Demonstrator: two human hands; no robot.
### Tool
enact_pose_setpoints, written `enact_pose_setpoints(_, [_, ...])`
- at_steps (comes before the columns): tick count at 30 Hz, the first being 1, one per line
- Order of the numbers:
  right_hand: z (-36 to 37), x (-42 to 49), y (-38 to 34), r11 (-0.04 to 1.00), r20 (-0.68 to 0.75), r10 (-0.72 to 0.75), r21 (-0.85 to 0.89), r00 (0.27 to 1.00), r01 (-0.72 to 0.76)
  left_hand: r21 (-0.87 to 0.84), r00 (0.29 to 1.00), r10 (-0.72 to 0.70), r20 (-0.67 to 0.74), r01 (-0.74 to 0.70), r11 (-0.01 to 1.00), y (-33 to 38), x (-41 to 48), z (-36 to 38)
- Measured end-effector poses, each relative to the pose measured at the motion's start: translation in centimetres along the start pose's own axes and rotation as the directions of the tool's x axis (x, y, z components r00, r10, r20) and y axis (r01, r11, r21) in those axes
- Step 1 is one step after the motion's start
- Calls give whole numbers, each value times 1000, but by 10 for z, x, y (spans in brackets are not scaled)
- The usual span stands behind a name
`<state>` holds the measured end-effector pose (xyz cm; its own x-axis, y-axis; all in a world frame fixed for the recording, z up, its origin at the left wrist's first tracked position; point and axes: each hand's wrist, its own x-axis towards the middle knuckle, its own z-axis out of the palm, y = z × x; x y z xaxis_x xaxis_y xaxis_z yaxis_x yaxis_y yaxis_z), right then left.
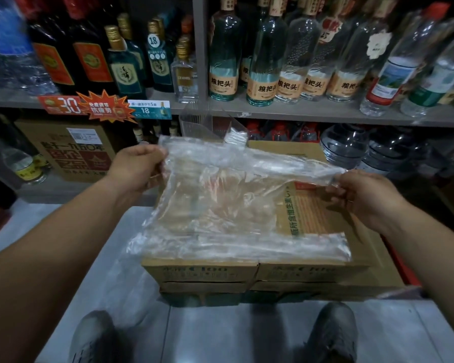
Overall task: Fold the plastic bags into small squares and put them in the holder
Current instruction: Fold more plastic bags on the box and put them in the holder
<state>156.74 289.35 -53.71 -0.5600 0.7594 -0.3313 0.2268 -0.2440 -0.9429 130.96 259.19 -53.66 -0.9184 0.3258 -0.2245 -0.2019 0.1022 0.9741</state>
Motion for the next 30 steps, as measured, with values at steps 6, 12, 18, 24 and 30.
enact_pose_setpoints(6, [14,19,2,995,-126,-64,-79,990,54,201,995,-73,-69,86,976,-12,5,-1])
enact_pose_setpoints(12, [36,35,0,997,-138,-58,-50,989,51,293,996,-82,-39,90,952,-16,10,0])
enact_pose_setpoints(18, [34,49,1,999,-156,-24,-43,987,17,299,996,-89,-13,89,950,-23,17,-5])
enact_pose_setpoints(24, [34,57,-1,992,-111,93,95,989,-82,295,995,-75,-66,91,951,-28,21,-15])
enact_pose_setpoints(30, [31,64,9,896,-168,-179,-435,969,90,405,996,19,-92,20,914,-30,20,-13])
